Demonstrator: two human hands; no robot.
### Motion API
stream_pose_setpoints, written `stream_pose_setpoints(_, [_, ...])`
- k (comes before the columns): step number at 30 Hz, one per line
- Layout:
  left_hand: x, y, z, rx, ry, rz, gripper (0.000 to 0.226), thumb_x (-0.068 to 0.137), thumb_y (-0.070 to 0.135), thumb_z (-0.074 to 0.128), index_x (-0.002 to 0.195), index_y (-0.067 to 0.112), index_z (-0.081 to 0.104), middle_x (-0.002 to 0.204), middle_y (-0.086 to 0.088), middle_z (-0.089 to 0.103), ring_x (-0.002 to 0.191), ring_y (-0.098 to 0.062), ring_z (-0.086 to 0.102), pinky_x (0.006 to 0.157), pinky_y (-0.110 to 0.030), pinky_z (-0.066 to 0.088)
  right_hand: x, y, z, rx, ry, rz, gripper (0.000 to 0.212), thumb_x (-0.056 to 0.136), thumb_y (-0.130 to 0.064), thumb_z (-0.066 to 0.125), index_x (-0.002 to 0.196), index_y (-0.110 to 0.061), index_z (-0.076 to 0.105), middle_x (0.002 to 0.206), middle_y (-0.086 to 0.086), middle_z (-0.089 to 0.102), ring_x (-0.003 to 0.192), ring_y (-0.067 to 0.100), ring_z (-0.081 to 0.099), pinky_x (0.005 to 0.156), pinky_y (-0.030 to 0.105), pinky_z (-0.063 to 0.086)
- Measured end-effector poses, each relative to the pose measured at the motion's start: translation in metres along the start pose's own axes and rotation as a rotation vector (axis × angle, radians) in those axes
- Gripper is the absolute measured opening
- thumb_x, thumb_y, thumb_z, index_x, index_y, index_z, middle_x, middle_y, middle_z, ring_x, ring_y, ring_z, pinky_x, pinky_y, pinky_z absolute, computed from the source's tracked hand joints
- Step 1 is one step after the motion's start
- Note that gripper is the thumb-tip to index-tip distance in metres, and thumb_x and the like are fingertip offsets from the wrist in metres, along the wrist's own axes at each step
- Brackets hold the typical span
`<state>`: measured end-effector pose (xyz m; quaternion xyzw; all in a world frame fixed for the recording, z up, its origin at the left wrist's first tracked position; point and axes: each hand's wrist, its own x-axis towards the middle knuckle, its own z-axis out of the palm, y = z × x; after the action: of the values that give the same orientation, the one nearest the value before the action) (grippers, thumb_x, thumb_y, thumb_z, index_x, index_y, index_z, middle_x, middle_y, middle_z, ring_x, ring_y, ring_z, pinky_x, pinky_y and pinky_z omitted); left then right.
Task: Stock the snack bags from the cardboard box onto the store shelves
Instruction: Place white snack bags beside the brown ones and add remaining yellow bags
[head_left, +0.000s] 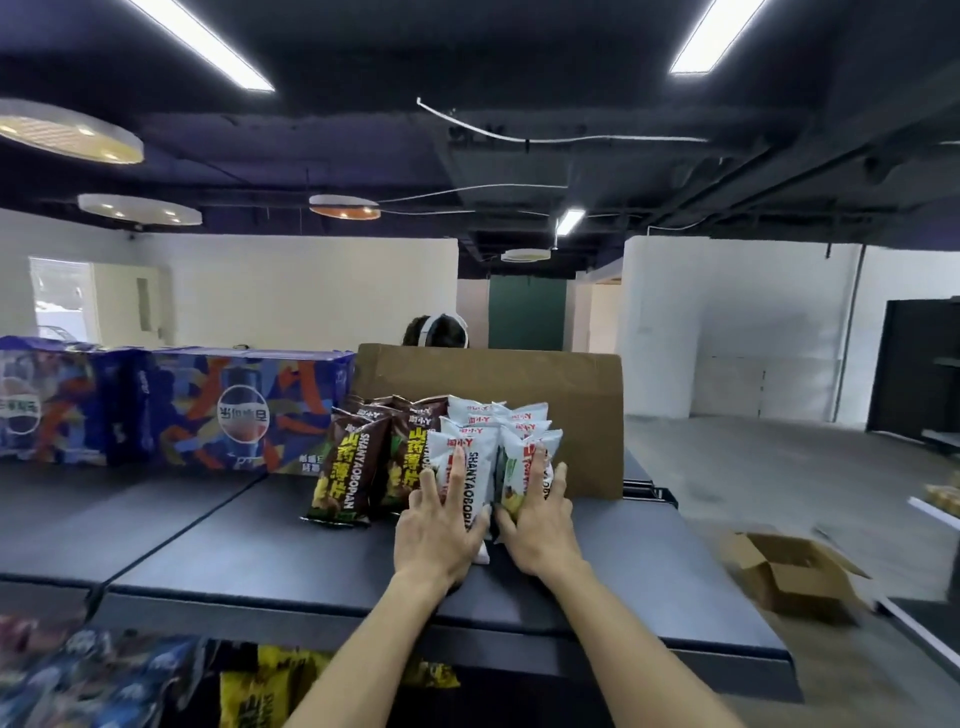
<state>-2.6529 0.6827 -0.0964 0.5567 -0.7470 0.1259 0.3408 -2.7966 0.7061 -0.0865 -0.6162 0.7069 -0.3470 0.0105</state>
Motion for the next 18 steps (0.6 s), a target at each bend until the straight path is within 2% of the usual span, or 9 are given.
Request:
stream_pose_setpoints(6, [-0.003, -0.002, 0.0, -0.02, 0.028, 0.009, 0.072, 0.095, 0.052, 0.03, 0.153, 0.031, -0.007, 0.132, -0.011, 0.032, 0.1, -0.029, 0.05, 0.075, -0.039, 0.049, 0.001, 0.002, 0.007, -0.019, 0.004, 0.007, 0.102, 0.09, -0.048, 0.053, 0.149, -0.032, -0.028, 0.159, 0.018, -0.018, 0.138, 0.047, 0.019, 0.111, 0.052, 0.025])
stream_pose_setpoints(14, [-0.004, -0.004, 0.001, -0.001, 0.051, 0.022, 0.07, 0.096, 0.051, 0.027, 0.155, 0.027, -0.004, 0.136, -0.011, 0.034, 0.104, -0.024, 0.052, 0.075, -0.031, 0.049, 0.006, 0.008, 0.017, 0.041, 0.056, -0.065, 0.107, 0.087, -0.04, 0.057, 0.142, -0.043, -0.035, 0.16, 0.015, -0.011, 0.141, 0.045, 0.014, 0.111, 0.048, 0.025])
stream_pose_setpoints(18, [-0.005, -0.006, 0.005, -0.01, 0.064, 0.016, 0.07, 0.092, 0.052, 0.022, 0.154, 0.025, 0.008, 0.131, -0.013, 0.039, 0.097, -0.026, 0.056, 0.068, -0.034, 0.051, 0.007, 0.012, 0.021, 0.024, 0.071, -0.075, 0.109, 0.086, -0.038, 0.059, 0.142, -0.042, -0.034, 0.159, 0.016, -0.008, 0.14, 0.045, 0.016, 0.11, 0.048, 0.028])
